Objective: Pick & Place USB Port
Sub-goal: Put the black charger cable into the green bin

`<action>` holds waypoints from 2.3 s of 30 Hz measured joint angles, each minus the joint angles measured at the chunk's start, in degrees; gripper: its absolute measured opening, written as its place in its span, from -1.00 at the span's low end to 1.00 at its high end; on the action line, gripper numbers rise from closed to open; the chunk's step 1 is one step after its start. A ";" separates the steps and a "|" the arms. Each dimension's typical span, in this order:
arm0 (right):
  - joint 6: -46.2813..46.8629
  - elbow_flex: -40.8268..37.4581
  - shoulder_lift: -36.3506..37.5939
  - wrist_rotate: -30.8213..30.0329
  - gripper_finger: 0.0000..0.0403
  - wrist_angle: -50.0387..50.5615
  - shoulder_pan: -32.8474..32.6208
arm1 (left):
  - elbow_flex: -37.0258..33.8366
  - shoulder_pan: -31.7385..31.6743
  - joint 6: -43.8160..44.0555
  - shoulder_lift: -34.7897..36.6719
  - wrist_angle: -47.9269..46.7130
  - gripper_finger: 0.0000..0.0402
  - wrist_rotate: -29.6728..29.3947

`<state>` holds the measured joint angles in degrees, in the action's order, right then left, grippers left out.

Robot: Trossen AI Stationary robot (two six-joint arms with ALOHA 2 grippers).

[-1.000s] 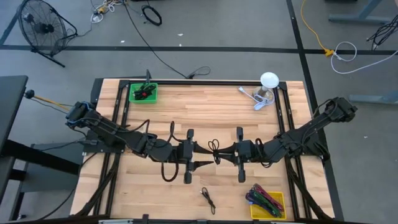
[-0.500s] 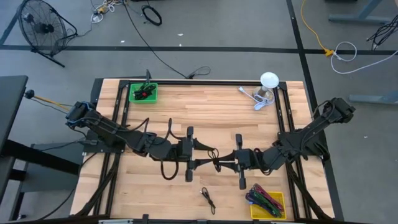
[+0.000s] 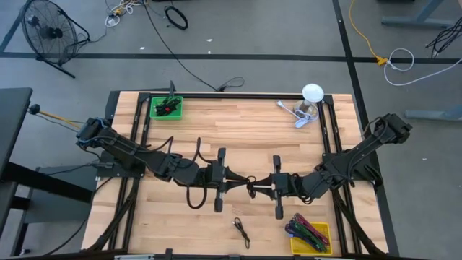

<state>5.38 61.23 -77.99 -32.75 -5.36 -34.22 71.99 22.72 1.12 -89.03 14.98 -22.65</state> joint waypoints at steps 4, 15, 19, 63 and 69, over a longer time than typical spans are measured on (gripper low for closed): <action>0.72 0.00 -0.02 -0.06 -0.68 0.43 0.07 | 0.00 0.00 -0.02 0.00 -0.69 -0.96 -1.00; 2.31 0.00 -0.03 0.34 -0.15 5.77 0.01 | 0.02 -0.02 -0.43 1.36 -7.89 -0.96 -7.88; 3.34 0.00 0.02 0.89 -0.12 9.11 -0.13 | 0.02 -0.06 0.19 3.61 -14.21 -0.96 -12.72; 19.20 -0.02 -9.60 20.25 -0.31 8.11 -5.44 | -16.21 -28.01 29.74 12.53 -84.72 -0.97 -29.80; 14.61 -0.02 -9.60 20.24 -0.31 8.10 -4.96 | -22.72 -35.17 10.49 12.55 -68.21 -0.97 -26.13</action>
<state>20.00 61.21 -87.59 -12.51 2.74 -39.18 49.27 -12.45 11.61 -76.49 -53.23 -48.78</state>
